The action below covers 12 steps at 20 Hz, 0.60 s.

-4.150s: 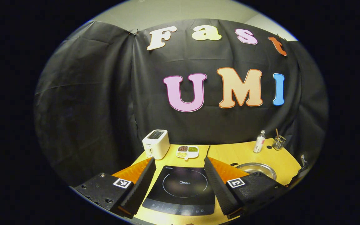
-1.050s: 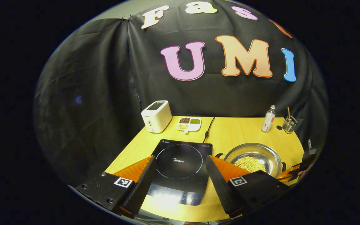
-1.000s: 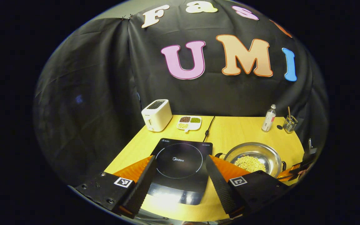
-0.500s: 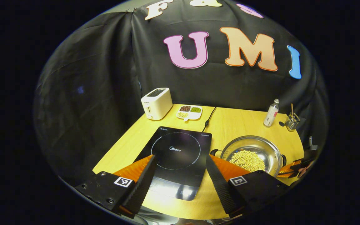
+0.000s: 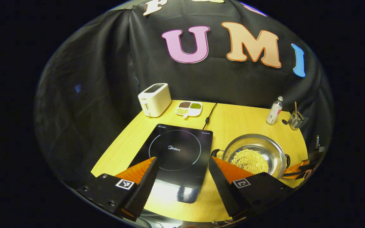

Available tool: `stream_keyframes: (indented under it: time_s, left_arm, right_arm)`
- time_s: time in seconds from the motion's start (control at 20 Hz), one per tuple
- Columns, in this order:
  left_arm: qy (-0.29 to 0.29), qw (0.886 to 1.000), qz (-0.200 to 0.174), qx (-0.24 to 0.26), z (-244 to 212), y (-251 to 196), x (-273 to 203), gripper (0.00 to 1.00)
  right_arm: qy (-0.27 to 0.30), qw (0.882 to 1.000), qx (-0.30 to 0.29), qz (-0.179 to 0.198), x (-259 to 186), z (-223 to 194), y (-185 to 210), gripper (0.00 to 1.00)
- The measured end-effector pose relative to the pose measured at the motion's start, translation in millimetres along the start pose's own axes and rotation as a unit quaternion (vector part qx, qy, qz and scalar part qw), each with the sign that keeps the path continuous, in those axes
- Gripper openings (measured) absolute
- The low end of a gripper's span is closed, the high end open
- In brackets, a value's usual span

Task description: First push the handle of the pot to place it horizontally, then grasp the pot with both hands and set it on the induction cooktop.

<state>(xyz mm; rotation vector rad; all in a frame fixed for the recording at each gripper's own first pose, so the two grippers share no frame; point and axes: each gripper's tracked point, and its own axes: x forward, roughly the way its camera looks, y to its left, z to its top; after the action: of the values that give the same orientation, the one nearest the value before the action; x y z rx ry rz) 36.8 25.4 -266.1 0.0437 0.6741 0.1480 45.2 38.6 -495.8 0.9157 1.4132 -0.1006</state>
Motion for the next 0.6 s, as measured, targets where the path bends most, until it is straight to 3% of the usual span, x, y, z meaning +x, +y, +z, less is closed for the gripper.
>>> stream_keyframes:
  time_s: [0.05,0.1,0.15,0.2,0.3,0.4,0.45,0.5,0.6]
  left_arm:
    - [0.005,1.0,-0.013,-0.002,-1,-5,3,0.97]
    - [0.011,1.0,-0.025,-0.003,-2,-10,7,0.96]
    - [0.018,0.999,-0.036,-0.004,-4,-14,12,0.97]
    - [0.026,0.999,-0.047,-0.004,-6,-19,16,0.97]
    - [0.044,0.997,-0.067,-0.006,-10,-29,25,0.97]
    - [0.06,0.995,-0.086,-0.001,-15,-39,35,0.97]
    - [0.067,0.993,-0.095,0.003,-16,-44,39,0.96]
    - [0.076,0.992,-0.104,0.007,-17,-49,44,0.95]
    - [0.1,0.987,-0.125,0.013,-24,-58,55,0.95]
  right_arm:
    - [-0.006,1.0,-0.007,0.001,-1,4,-1,0.2]
    - [-0.013,1.0,-0.011,0.001,-9,10,-1,0.46]
    - [-0.018,1.0,-0.013,0.008,-14,14,2,0.46]
    - [-0.022,1.0,-0.019,0.012,-22,19,5,0.56]
    - [-0.034,0.998,-0.038,0.026,-29,27,11,0.87]
    - [-0.036,0.997,-0.057,0.041,-36,34,20,0.92]
    - [-0.038,0.996,-0.069,0.045,-37,37,23,1.0]
    - [-0.037,0.995,-0.081,0.046,-36,39,27,0.92]
    - [-0.034,0.993,-0.1,0.047,-33,41,33,0.92]
